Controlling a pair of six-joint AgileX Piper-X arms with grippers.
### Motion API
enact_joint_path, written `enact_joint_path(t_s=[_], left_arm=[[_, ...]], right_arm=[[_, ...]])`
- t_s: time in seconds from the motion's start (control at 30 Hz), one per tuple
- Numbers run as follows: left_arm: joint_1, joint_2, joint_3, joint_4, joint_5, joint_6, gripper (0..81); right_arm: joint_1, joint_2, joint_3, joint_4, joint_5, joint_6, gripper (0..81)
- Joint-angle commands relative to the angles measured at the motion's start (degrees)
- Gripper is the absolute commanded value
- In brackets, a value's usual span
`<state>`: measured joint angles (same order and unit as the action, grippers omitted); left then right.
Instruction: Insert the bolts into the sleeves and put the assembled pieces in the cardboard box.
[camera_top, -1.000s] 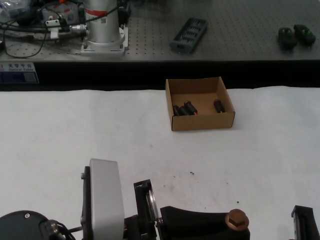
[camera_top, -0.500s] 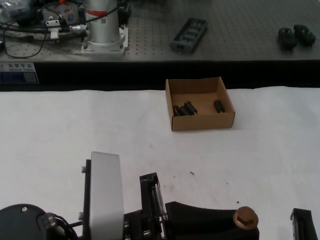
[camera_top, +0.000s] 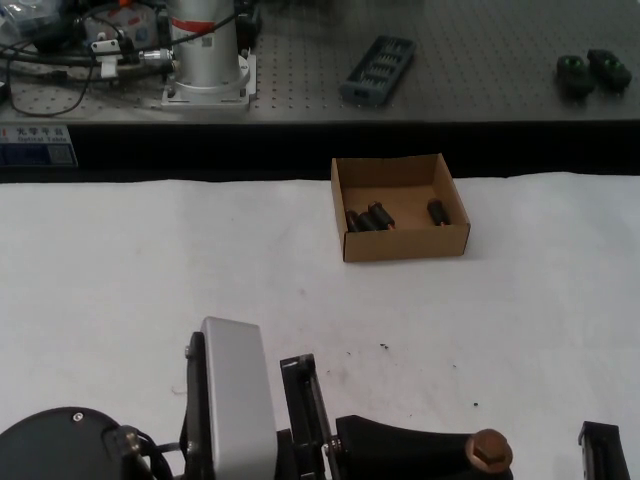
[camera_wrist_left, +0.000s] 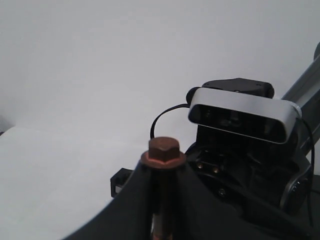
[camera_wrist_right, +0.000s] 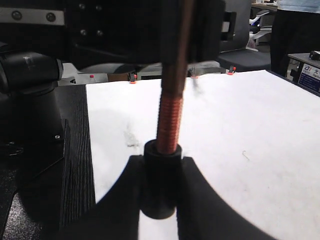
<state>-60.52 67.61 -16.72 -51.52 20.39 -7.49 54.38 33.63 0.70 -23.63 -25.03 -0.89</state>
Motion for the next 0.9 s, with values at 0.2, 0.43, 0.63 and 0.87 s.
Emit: enact_joint_path(t_s=[0.2, 0.43, 0.63, 0.87], left_arm=[[-0.17, -0.33, -0.26, 0.49, -0.52, 1.05, 0.6], [-0.17, -0.33, -0.15, 0.49, -0.37, 0.56, 0.6], [-0.17, -0.33, -0.08, 0.49, -0.37, 0.56, 0.6], [-0.17, -0.33, 0.11, 0.89, -0.37, 0.77, 0.6]], right_arm=[[0.12, -0.12, -0.7, -1.08, 0.1, -0.43, 5.2], [0.12, -0.12, -0.7, -1.08, 0.1, -0.43, 5.2], [0.12, -0.12, -0.7, -1.09, 1.36, -0.43, 5.2], [0.12, -0.26, -0.7, -1.09, 1.35, -0.43, 5.2]])
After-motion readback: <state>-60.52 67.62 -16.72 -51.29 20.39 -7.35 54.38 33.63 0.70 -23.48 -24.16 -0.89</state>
